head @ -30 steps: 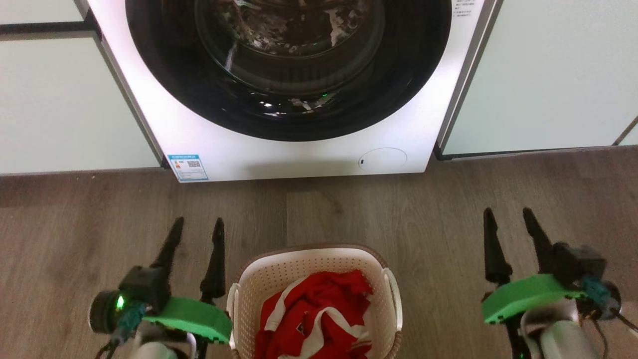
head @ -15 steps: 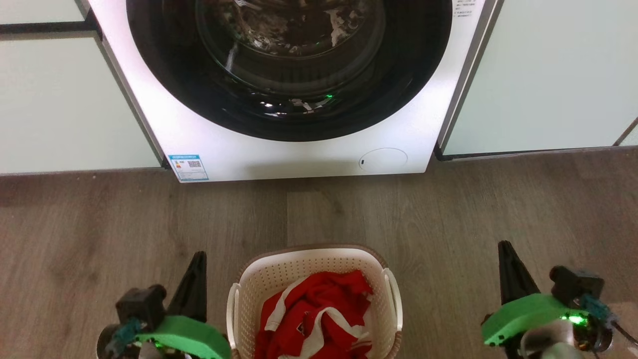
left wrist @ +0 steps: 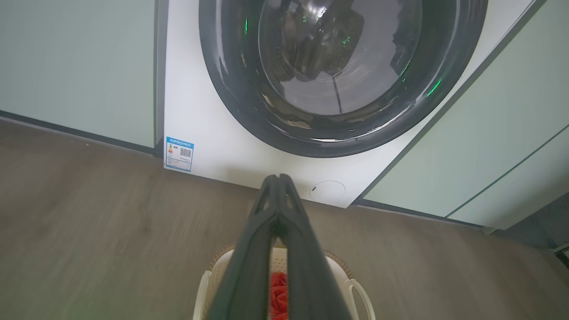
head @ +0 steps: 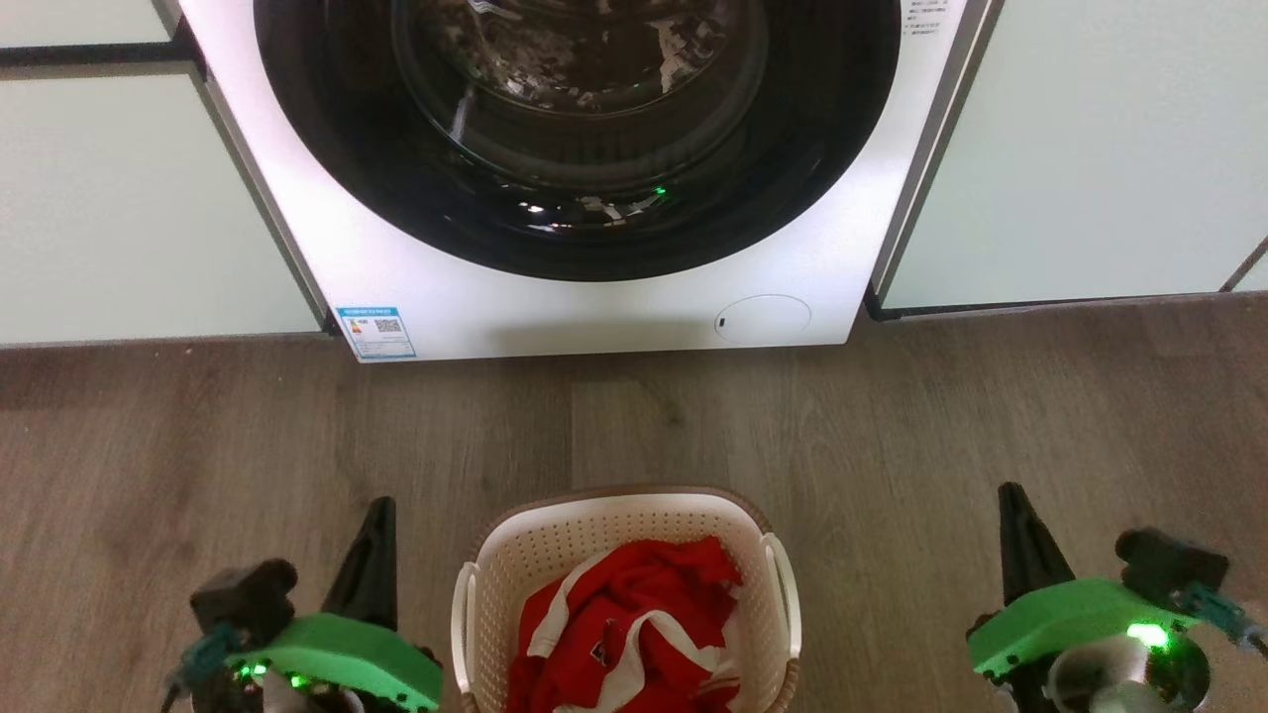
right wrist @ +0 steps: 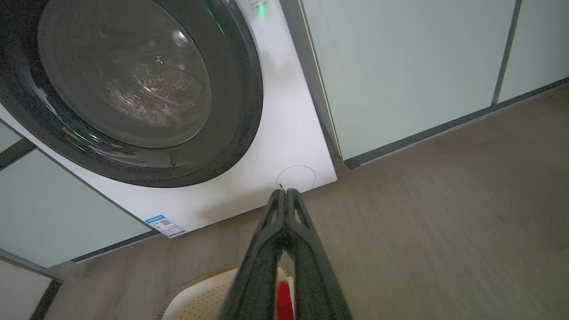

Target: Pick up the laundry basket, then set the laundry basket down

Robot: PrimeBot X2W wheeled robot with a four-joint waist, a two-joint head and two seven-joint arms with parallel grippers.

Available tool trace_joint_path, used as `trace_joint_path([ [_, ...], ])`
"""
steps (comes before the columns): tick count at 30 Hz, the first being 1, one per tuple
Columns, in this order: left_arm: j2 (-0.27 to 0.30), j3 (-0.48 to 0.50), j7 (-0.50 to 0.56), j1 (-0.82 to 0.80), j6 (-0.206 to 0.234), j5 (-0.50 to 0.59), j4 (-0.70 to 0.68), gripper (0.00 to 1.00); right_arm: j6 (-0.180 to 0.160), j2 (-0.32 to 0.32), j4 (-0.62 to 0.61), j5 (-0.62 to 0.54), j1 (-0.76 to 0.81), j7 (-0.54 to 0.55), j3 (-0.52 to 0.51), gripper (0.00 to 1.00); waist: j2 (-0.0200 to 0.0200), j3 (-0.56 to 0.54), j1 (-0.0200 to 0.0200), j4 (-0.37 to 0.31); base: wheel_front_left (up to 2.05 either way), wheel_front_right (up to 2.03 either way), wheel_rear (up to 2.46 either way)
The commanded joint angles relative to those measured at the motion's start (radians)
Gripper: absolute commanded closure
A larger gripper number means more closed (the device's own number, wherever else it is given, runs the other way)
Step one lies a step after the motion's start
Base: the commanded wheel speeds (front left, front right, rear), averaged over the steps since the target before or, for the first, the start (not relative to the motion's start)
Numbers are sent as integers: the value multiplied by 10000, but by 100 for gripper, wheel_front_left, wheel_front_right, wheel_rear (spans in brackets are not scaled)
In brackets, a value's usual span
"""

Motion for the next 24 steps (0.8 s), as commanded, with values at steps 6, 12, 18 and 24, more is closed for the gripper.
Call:
trace_joint_path([
  [6, 130, 291, 163, -625, -111, -914, -186, 100, 19, -172, -287, 876, -529, 218, -93, 100, 0, -3, 0, 11, 0, 0, 0],
  [12, 149, 403, 310, -699, -178, -1623, -148, 100, 23, -192, -278, 1552, -578, 376, -144, 100, 0, -5, 0, 21, 0, 0, 0],
  [18, 164, 520, 461, -773, -245, -2327, -104, 100, 26, -208, -268, 2226, -627, 536, -198, 100, 0, -8, 0, 31, 0, 0, 0],
  [24, 175, 621, 590, -836, -301, -2915, -64, 100, 29, -221, -260, 2788, -669, 673, -246, 100, 0, -10, 0, 40, 0, 0, 0],
])
